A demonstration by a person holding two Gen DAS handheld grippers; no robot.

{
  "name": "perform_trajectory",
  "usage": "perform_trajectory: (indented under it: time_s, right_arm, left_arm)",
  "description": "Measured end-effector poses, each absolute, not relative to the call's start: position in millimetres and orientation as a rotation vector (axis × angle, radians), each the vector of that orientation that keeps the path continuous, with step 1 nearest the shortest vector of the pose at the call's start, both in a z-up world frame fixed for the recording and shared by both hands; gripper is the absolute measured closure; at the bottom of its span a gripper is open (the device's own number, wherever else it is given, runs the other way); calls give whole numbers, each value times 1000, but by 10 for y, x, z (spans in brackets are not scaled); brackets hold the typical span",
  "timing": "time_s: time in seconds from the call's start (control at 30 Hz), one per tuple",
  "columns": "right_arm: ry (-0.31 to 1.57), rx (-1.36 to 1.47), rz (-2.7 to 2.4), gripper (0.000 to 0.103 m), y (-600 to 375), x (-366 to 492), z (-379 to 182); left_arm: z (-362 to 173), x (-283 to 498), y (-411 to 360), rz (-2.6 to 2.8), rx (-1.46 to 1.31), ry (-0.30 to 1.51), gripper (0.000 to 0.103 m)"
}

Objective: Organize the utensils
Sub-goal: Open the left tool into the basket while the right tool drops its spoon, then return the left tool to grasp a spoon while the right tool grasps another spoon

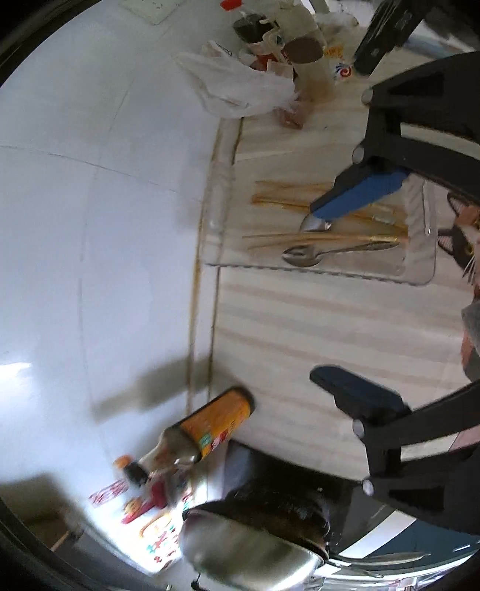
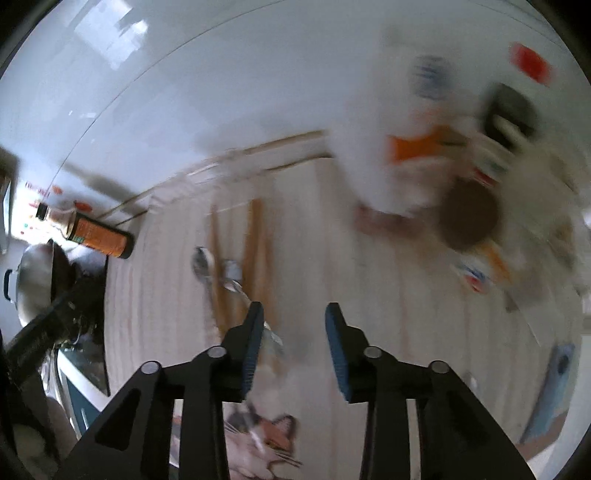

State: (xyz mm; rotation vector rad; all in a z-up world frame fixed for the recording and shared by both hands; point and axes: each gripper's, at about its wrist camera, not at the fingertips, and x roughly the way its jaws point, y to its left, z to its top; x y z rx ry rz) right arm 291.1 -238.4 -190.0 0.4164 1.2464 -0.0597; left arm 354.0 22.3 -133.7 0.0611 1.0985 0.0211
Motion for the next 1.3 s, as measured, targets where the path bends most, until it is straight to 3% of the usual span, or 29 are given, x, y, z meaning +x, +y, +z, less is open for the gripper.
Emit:
perform_trajectory:
  time_s: [0.07, 0.17, 0.47, 0.8, 0.83, 0.87, 1.03, 1.13, 1.3]
  right_arm:
    - [1227, 422, -102, 54, -2592, 2661, -1908]
    - [1194, 424, -163, 40, -2884, 2320, -1961]
    - [1344, 447, -289, 41, -3465, 1638, -2641]
    - [1400, 410, -271, 79, -3487, 1449, -3248]
    - [1417, 400, -258, 93, -3478, 1449, -3271]
    - [1411, 390, -270, 96, -3499, 1428, -3271]
    - [1414, 425, -313, 96, -3729, 1227, -3256]
    - [1423, 450, -342, 96, -3903, 1045, -3256]
    - [1425, 488, -379, 96, -4123, 799, -3243]
  left_arm:
    - [-1328, 3439, 208, 26, 50, 1046, 0]
    - [-1398, 3320, 84, 49, 104, 1004, 0]
    - [-1744, 2897, -483, 65, 195, 1084, 0]
    - [-2127, 2451, -1091, -23, 290, 1193, 0]
    - [-2174, 2405, -1168, -38, 299, 1209, 1]
    - [-2221, 2370, -1235, -56, 298, 1231, 2]
    - [-2553, 2143, -1704, -198, 290, 1385, 3]
    - [-2767, 2000, -2100, -310, 295, 1486, 15]
    - [-2956, 1906, -2525, -400, 300, 1550, 15]
